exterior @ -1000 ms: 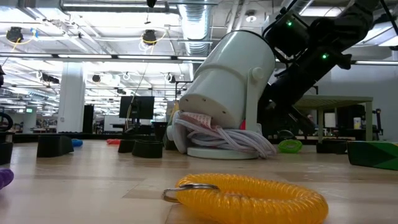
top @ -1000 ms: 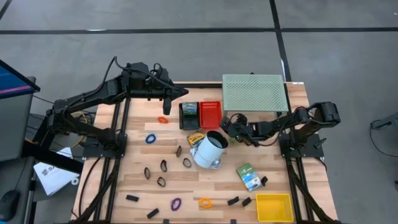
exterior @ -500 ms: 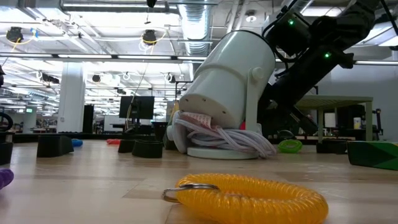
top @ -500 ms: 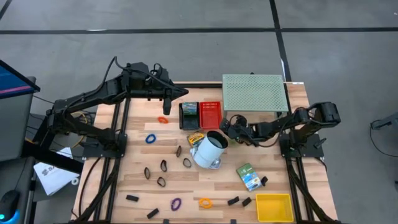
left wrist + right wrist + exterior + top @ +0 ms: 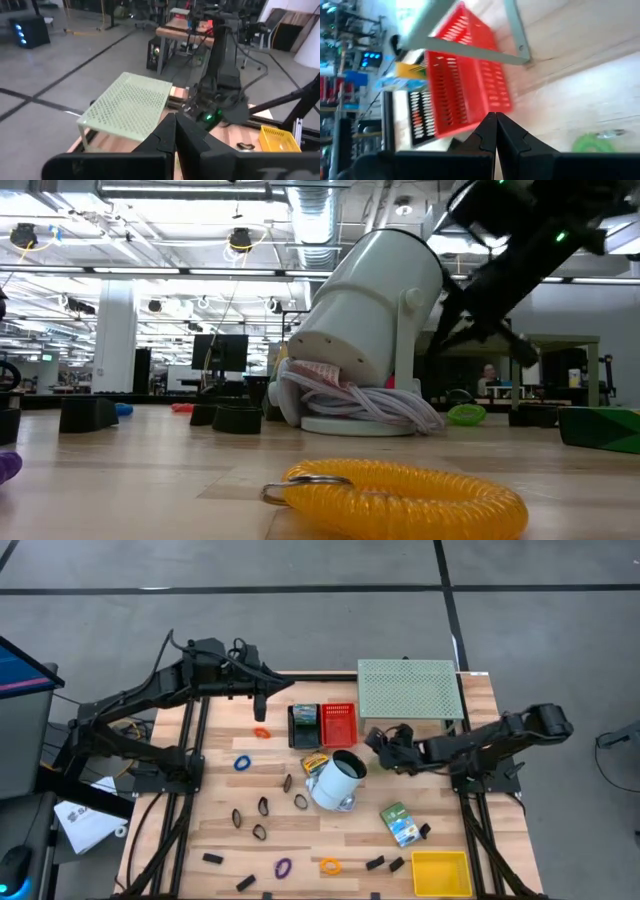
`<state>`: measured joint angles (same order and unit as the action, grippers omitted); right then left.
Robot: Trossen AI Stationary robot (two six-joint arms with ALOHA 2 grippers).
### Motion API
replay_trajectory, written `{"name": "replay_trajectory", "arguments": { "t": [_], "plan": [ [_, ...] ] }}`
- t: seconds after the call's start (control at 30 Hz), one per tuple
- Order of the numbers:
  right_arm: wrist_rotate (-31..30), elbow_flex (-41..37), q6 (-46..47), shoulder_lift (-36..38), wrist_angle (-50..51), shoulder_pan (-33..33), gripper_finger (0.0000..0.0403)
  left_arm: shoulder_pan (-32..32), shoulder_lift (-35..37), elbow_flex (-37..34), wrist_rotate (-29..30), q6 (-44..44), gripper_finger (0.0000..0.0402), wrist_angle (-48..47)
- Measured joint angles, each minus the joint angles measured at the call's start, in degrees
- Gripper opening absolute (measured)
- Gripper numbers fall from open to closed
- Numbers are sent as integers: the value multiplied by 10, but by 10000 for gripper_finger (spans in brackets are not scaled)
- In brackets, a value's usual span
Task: Pick & Place Office Desk Supplies
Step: Put the crayon box into the left black bin
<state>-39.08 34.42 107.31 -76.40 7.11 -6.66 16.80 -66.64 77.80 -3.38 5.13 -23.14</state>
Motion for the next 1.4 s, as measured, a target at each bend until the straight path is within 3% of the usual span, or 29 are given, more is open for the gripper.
{"name": "replay_trajectory", "arguments": {
  "t": [0.27,0.53,0.83,1.1,1.23,1.4],
  "plan": [
    [-28,0,-37,59,-13,-94,0,0,27,0,4,-2,0,-36],
    [-86,0,-43,103,-36,-195,0,-4,54,0,1,6,0,-169],
    [-118,10,-101,171,-37,-298,6,-34,78,0,-54,33,0,-249],
    [-107,67,-80,195,70,-335,76,-43,68,0,-22,35,11,-330],
    [-118,86,-83,195,78,-333,113,-73,54,-38,-19,29,49,-340],
    [-121,100,-83,195,79,-335,163,-165,54,-127,6,51,115,-301]
  ]
}}
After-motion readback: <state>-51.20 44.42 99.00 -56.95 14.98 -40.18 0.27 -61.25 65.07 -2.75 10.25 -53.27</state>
